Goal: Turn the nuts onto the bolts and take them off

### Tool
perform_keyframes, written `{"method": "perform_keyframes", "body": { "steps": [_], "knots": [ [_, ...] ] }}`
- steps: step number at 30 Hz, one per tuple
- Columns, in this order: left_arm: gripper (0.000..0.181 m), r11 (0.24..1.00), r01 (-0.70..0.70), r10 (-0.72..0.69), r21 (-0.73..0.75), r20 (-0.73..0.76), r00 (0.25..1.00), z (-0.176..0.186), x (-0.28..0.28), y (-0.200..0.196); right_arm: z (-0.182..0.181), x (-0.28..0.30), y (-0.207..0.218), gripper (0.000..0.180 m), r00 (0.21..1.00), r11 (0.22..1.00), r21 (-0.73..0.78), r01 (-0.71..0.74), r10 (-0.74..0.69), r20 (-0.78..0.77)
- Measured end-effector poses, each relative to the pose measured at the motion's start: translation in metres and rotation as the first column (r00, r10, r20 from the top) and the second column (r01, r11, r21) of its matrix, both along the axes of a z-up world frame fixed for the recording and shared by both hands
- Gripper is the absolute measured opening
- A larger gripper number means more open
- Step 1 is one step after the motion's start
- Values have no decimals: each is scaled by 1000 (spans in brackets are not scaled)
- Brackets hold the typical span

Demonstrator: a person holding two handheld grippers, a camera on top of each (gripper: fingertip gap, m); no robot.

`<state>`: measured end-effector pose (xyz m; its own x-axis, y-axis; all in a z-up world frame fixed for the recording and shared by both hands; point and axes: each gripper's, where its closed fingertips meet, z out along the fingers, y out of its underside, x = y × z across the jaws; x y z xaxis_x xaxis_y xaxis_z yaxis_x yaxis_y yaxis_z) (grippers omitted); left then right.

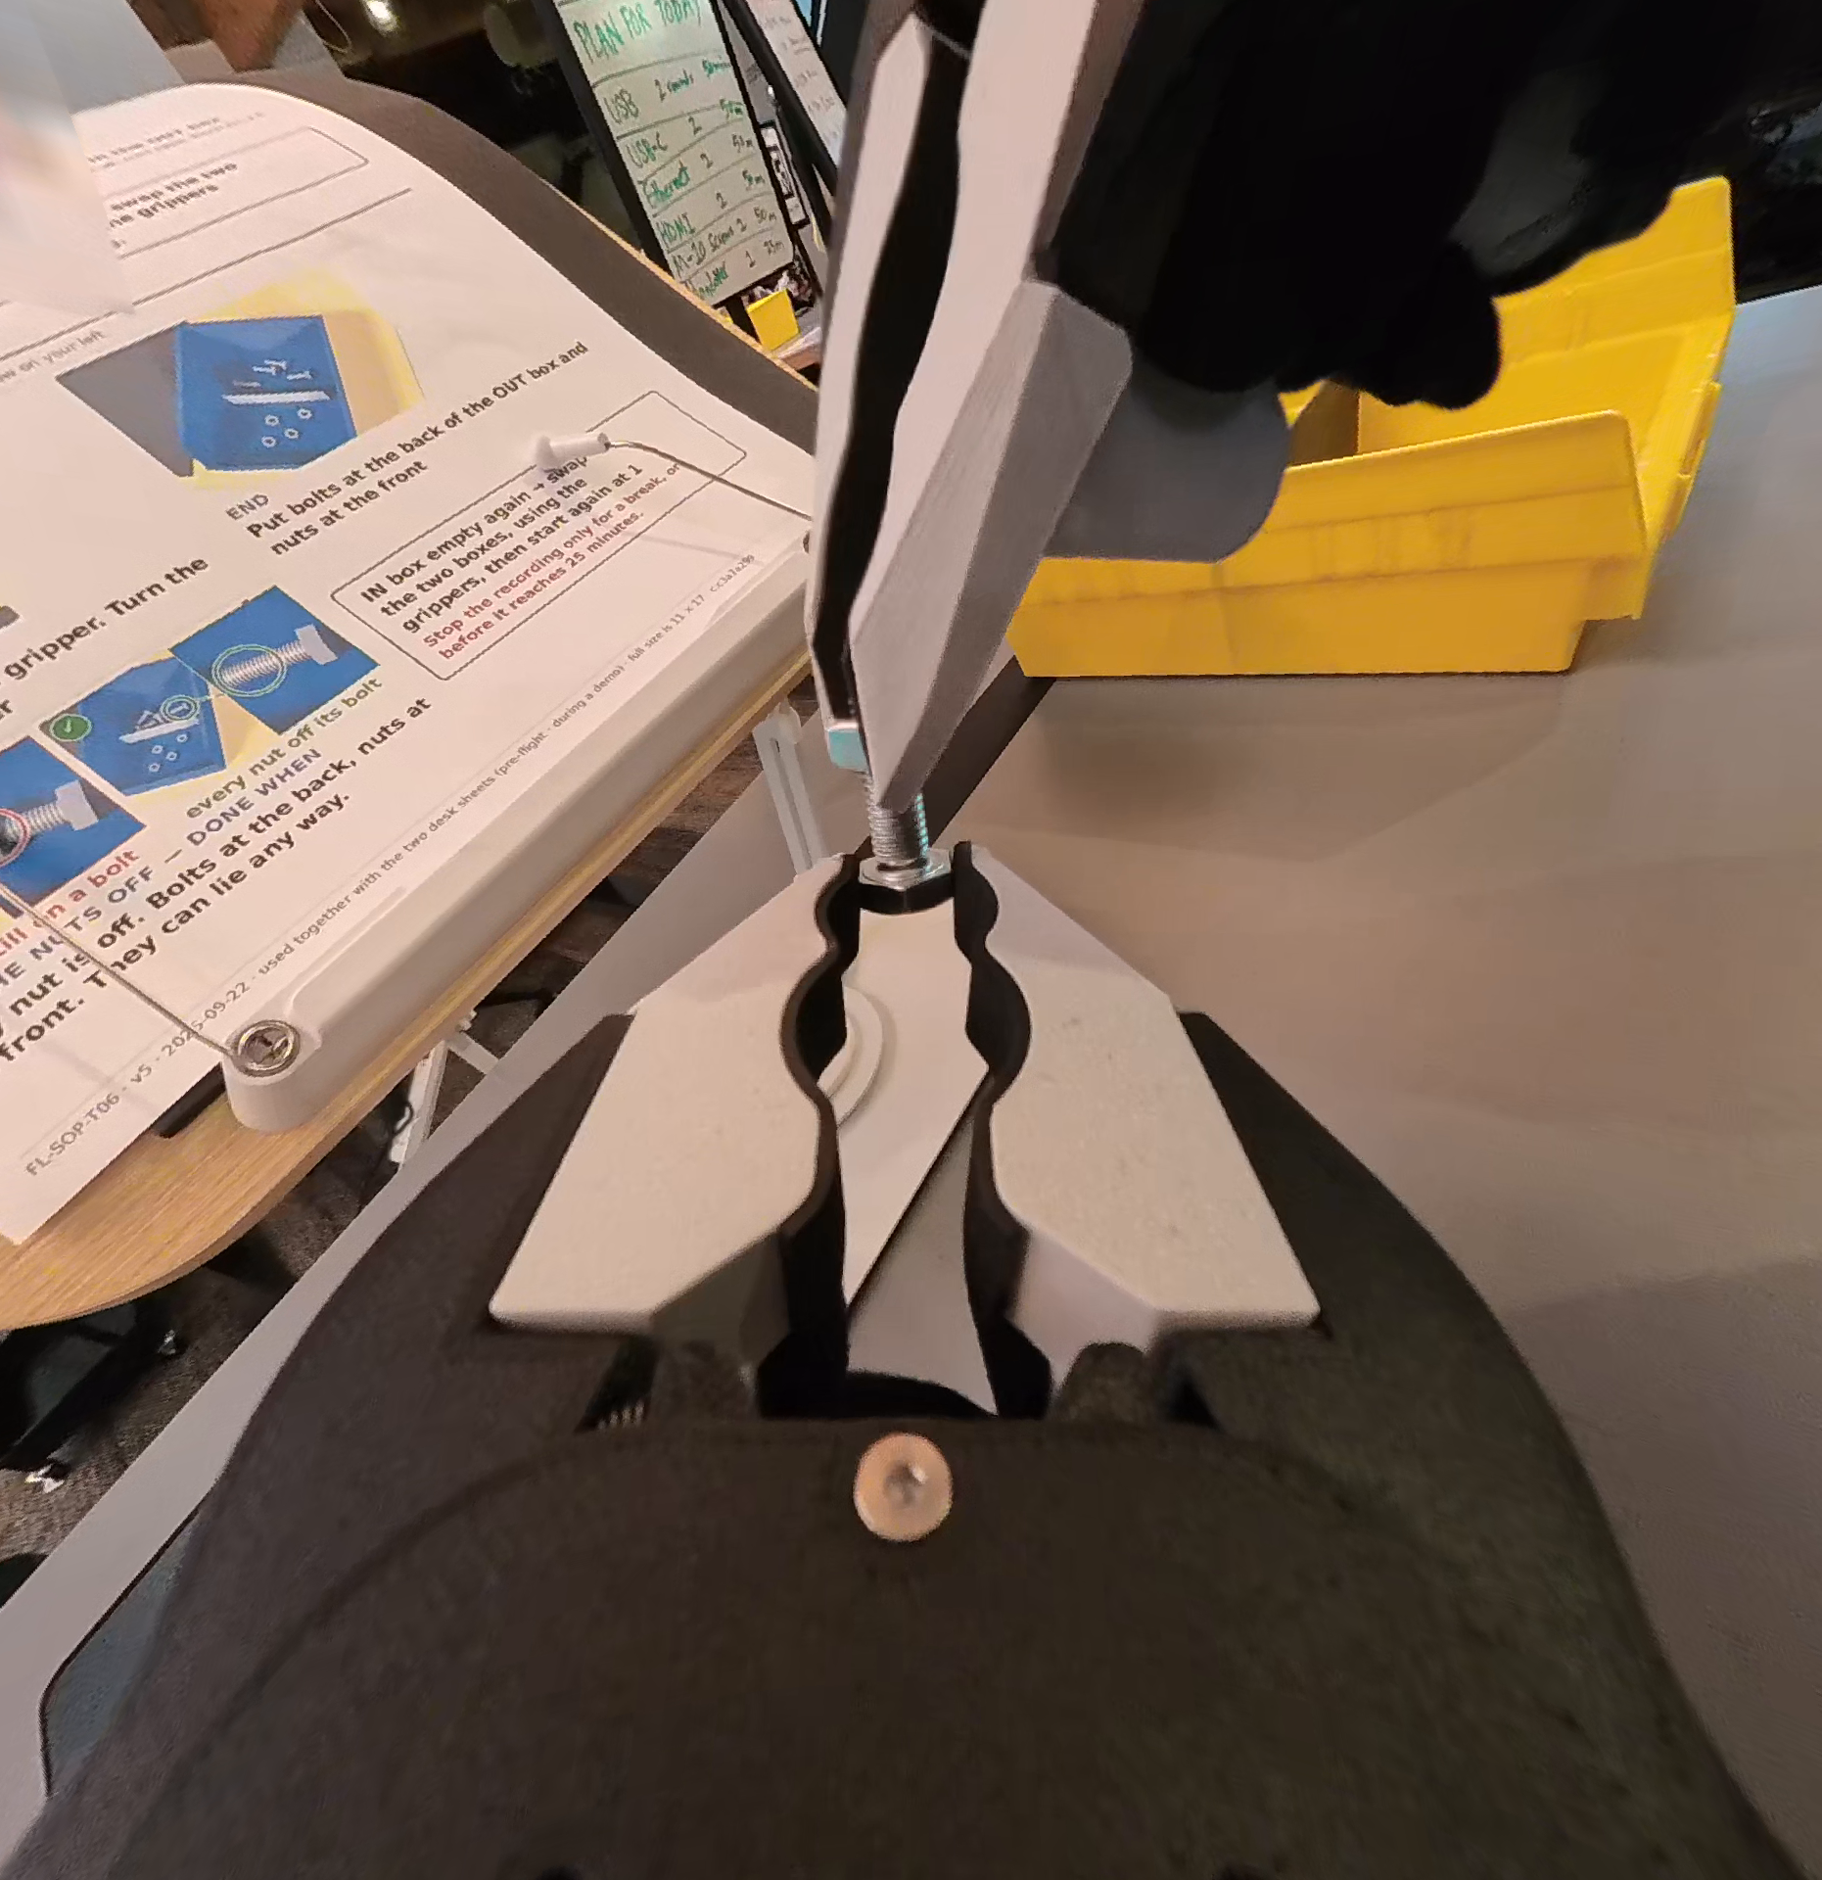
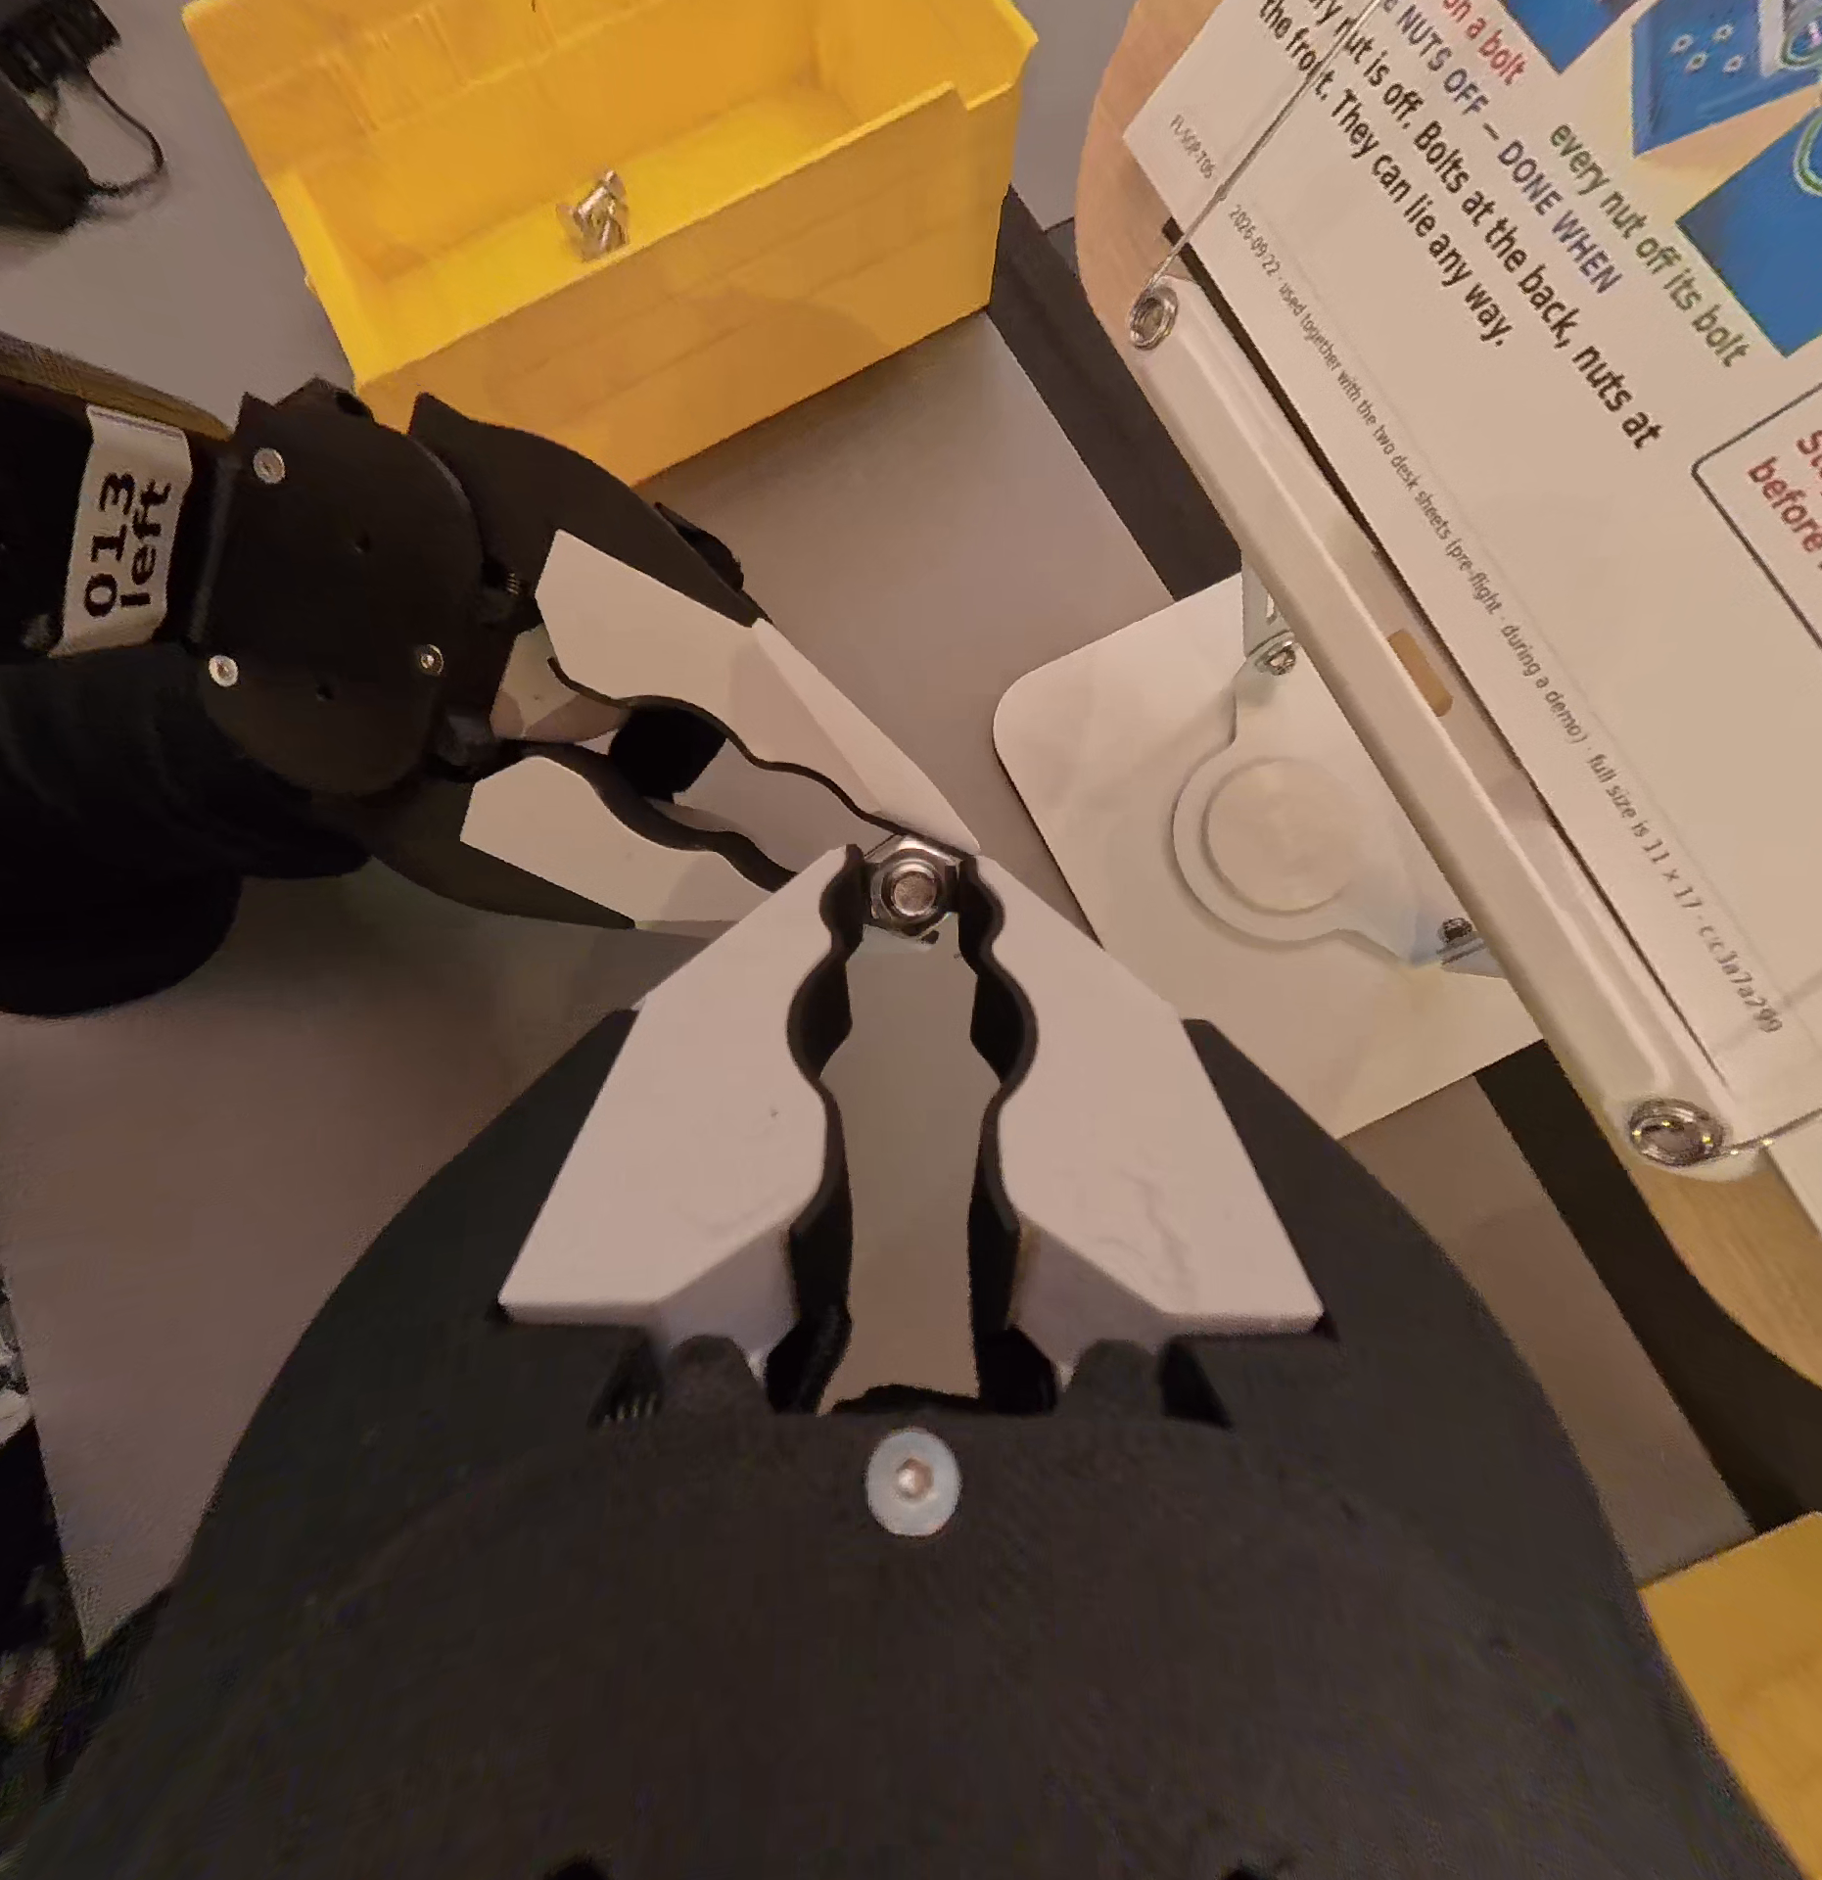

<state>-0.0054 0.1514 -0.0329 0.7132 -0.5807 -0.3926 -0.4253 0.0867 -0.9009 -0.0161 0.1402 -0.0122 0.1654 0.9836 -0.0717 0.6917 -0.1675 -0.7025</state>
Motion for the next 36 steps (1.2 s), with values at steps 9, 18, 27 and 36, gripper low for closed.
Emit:
{"method": "perform_keyframes", "body": {
  "steps": [9,18,27,36],
  "knots": [
    [16,999,43,-43,-28,-1,999,-5,5,-3,-7,7,-5,16,936,943,169,-287,238,260],
    [16,982,160,-158,-95,35,987,-10,12,-12,-14,15,-11,16,659,597,354,-720,427,619],
    [16,930,320,-284,-182,197,938,-7,7,-23,-10,9,-8,16,361,-25,367,-930,132,923],
    [16,897,407,-326,-176,359,874,8,-1,-28,4,0,-6,40,384,-112,384,-916,24,923]
  ]
}}
